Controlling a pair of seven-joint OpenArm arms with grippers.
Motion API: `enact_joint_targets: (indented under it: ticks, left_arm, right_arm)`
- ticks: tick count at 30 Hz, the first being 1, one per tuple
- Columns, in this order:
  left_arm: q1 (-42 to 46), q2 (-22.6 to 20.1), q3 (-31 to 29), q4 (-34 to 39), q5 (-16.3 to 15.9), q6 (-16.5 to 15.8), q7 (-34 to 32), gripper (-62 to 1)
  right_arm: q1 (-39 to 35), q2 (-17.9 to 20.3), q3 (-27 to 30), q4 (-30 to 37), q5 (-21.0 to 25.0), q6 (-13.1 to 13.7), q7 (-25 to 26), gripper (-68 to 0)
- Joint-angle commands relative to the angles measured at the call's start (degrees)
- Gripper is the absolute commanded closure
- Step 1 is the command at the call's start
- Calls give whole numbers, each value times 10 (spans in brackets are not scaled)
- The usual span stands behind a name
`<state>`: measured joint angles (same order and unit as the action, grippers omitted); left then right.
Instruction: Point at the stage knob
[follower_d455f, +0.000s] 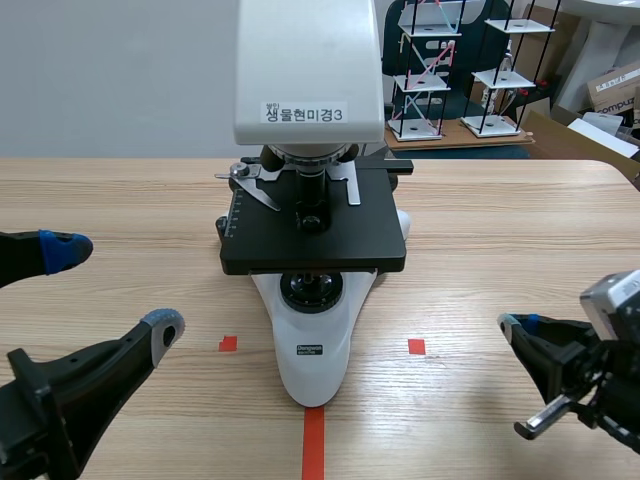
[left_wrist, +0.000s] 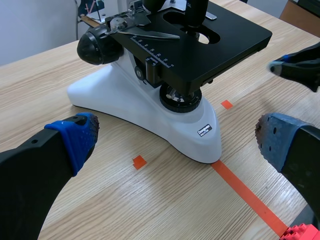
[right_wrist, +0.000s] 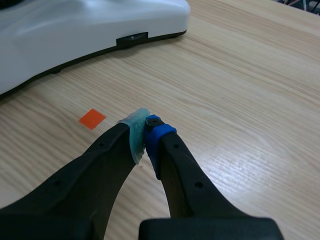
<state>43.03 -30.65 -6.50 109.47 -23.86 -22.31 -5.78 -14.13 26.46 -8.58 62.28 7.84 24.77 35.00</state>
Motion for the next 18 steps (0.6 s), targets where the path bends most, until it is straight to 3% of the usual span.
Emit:
enact_joint_targets:
  ticks: [1,8,18]
  left_arm:
    - [3,-2,-3,8,-4,1,-6,-623]
    - [3,-2,-3,8,-4,1,-6,-623]
    - [3,-2,-3,8,-4,1,-6,-623]
  right_arm:
    - [30,-5,-5,4,-6,-1,26,1]
    - [119,-32,-44,-46,-38,-1,66,1]
    - [172,-63,-70,-46,-62,-1,65,0]
